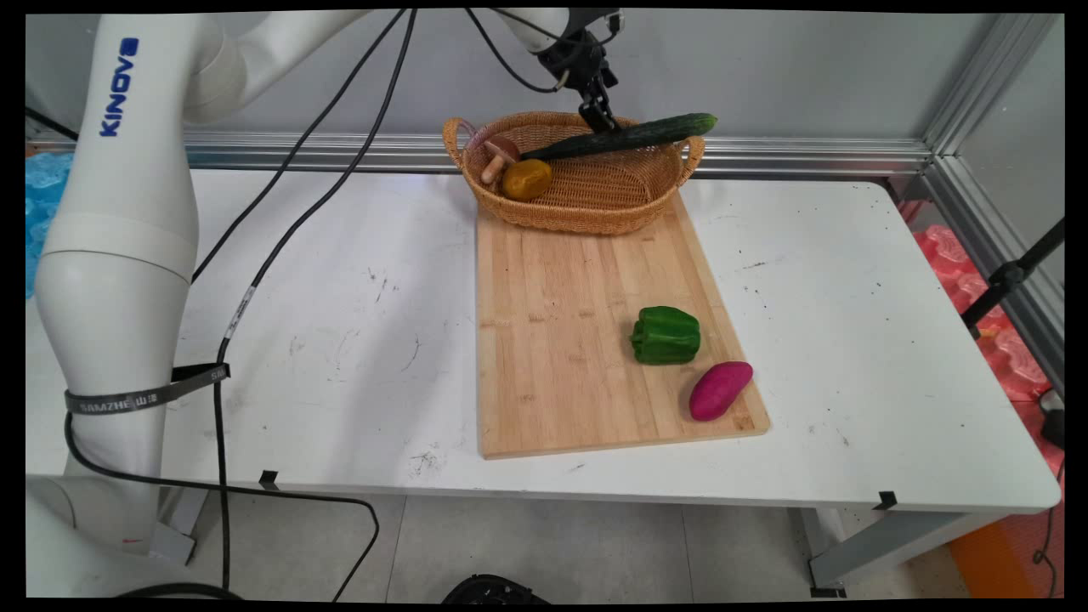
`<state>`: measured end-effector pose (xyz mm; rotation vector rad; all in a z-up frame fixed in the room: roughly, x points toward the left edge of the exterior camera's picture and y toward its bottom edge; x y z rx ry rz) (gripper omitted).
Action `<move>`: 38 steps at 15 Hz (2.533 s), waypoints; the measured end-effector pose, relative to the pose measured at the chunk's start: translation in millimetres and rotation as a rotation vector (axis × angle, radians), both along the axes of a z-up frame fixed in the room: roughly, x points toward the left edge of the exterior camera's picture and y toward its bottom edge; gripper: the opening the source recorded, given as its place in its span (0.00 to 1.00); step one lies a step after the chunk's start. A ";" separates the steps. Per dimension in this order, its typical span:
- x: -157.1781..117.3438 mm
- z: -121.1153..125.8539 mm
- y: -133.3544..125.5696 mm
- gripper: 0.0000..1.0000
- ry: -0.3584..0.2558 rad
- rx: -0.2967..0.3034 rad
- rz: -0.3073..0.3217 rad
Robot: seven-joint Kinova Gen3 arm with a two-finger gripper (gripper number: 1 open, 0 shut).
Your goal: Pick up the cucumber from the vegetable basket, then place the picked object on the cutting board
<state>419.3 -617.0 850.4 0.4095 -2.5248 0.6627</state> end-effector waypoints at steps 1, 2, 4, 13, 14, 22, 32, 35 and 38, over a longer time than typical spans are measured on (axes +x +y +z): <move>0.7 -3.0 -0.8 1.00 -0.001 0.003 0.001; 1.1 -5.9 -1.5 1.00 -0.003 0.005 0.001; 2.0 -12.6 -2.8 1.00 -0.005 0.012 0.001; 2.1 -35.1 -7.2 1.00 0.006 0.028 0.010; 1.8 -37.9 -8.2 1.00 0.010 0.030 0.013; 0.4 -53.8 -12.8 0.00 0.027 0.031 0.034; 1.0 -62.0 2.7 0.00 0.039 0.064 0.031; -2.4 -50.1 12.2 0.00 0.047 0.059 0.023; -8.4 -28.5 24.0 0.00 0.060 0.044 0.015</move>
